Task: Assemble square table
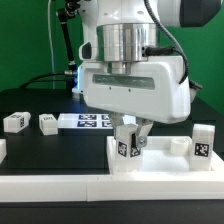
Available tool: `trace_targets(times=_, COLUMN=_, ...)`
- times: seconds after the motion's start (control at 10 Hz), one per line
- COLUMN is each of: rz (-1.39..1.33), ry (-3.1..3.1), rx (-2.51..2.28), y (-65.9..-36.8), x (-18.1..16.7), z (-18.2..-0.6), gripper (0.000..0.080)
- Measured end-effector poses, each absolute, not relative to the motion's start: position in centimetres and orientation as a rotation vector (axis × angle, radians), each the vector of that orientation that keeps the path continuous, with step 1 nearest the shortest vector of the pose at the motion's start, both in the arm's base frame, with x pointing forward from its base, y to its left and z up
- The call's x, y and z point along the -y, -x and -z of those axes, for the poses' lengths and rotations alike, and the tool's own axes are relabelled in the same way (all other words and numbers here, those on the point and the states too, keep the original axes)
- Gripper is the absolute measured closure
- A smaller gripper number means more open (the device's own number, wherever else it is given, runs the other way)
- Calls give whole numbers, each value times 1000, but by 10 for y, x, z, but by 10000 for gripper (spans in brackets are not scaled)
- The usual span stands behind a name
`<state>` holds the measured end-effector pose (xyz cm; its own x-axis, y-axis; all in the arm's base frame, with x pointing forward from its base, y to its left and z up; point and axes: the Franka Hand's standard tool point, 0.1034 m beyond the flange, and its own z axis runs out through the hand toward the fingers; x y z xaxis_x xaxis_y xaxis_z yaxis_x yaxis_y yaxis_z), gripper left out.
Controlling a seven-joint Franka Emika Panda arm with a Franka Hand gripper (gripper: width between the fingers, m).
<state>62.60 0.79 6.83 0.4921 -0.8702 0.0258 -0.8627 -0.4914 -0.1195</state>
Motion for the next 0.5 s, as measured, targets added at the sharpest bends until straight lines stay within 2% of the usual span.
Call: trace_targets(times=0.5, rz=14, ry=1924, rx=-2302, y=-625, x=-7, z=-68, gripper=508)
